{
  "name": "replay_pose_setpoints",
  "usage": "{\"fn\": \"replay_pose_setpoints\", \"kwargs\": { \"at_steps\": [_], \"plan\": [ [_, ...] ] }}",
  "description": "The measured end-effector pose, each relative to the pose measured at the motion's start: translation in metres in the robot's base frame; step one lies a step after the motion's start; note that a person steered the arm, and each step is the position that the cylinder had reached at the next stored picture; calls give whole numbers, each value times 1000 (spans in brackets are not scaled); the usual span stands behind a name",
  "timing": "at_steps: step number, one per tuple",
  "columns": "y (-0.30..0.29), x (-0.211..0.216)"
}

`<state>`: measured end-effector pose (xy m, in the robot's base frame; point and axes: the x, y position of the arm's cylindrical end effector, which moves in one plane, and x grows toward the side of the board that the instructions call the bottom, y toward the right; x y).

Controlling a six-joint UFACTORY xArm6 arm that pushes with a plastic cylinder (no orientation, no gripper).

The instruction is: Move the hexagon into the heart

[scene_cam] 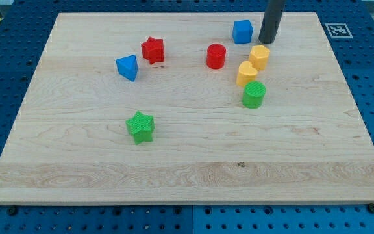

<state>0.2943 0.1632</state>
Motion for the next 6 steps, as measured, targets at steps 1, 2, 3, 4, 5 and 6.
{"fn": "replay_pose_setpoints", "kwargs": {
  "at_steps": [1,2,3,4,5,6],
  "plan": [
    [-1,22],
    [-4,38],
    [-12,50],
    [-18,62],
    [-26,68],
    [-35,72]
  ]
}}
